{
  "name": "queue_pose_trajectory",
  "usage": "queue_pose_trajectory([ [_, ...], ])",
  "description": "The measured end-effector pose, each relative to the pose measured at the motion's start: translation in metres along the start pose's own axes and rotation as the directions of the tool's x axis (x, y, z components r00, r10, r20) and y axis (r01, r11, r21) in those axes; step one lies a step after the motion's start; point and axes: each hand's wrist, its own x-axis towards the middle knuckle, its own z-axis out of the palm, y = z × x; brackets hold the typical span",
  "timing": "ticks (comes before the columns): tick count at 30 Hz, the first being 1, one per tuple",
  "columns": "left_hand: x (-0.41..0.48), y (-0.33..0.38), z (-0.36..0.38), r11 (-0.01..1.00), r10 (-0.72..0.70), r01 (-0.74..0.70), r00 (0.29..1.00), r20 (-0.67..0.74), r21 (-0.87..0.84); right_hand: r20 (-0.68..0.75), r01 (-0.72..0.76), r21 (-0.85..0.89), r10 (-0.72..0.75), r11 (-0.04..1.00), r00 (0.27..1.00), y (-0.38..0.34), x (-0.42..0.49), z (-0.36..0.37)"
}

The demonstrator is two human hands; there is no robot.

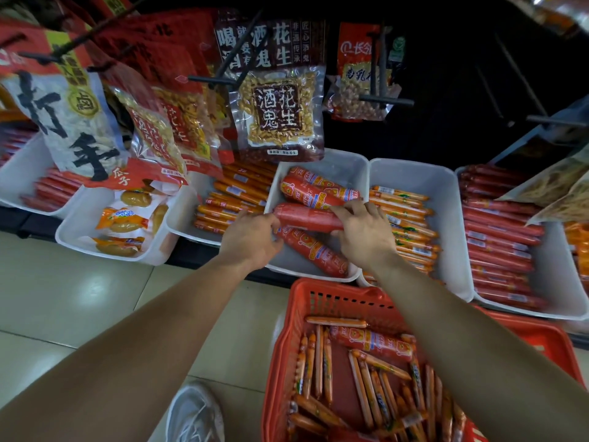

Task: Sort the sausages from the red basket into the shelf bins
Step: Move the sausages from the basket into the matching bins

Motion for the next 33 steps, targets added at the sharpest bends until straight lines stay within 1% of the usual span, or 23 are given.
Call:
queue_pose_trajectory([
  [2, 0.004, 0.005, 0.002, 0.998, 0.060, -0.060, 0.998, -0.003, 0.031, -0.107, -0.050, -0.004, 0.049, 0.999, 0.993, 0.009, -0.004, -0.003],
  [4, 0.009, 0.013, 0.006, 0.990, 0.137, -0.139, 0.989, 0.050, 0.037, -0.160, -0.116, 0.024, 0.118, 0.993, 0.980, 0.018, -0.005, -0.006],
  [6, 0.017, 0.024, 0.012, 0.974, 0.207, -0.218, 0.968, 0.140, 0.068, -0.164, -0.177, 0.059, 0.185, 0.982, 0.969, 0.028, -0.003, -0.012],
  [9, 0.030, 0.037, 0.025, 0.922, 0.284, -0.340, 0.919, 0.274, 0.186, -0.157, -0.276, 0.145, 0.298, 0.950, 0.942, 0.042, 0.002, -0.021],
  [12, 0.038, 0.043, 0.043, 0.875, 0.314, -0.414, 0.880, 0.357, 0.252, -0.087, -0.287, 0.222, 0.313, 0.932, 0.946, 0.051, 0.001, -0.022],
  [14, 0.040, 0.043, 0.051, 0.867, 0.309, -0.417, 0.879, 0.363, 0.273, -0.033, -0.283, 0.276, 0.304, 0.918, 0.952, 0.051, 0.000, -0.022],
  [16, 0.042, 0.041, 0.056, 0.862, 0.291, -0.405, 0.888, 0.357, 0.304, -0.013, -0.290, 0.319, 0.310, 0.903, 0.951, 0.049, -0.002, -0.022],
  [18, 0.044, 0.037, 0.058, 0.848, 0.280, -0.398, 0.897, 0.343, 0.350, -0.020, -0.295, 0.318, 0.317, 0.901, 0.948, 0.047, -0.005, -0.021],
  [22, 0.046, 0.030, 0.060, 0.798, 0.316, -0.435, 0.891, 0.326, 0.417, -0.013, -0.307, 0.311, 0.327, 0.899, 0.945, 0.046, -0.010, -0.018],
  [24, 0.048, 0.032, 0.055, 0.817, 0.313, -0.432, 0.889, 0.335, 0.382, -0.009, -0.308, 0.317, 0.327, 0.897, 0.945, 0.048, -0.011, -0.019],
  [26, 0.050, 0.035, 0.047, 0.854, 0.275, -0.403, 0.886, 0.373, 0.328, -0.013, -0.305, 0.323, 0.326, 0.896, 0.945, 0.050, -0.011, -0.020],
  [29, 0.052, 0.038, 0.035, 0.880, 0.237, -0.378, 0.874, 0.425, 0.287, -0.033, -0.292, 0.319, 0.318, 0.902, 0.948, 0.050, -0.012, -0.022],
  [33, 0.051, 0.040, 0.018, 0.884, 0.276, -0.402, 0.861, 0.428, 0.239, -0.068, -0.284, 0.322, 0.321, 0.903, 0.945, 0.055, -0.015, -0.021],
])
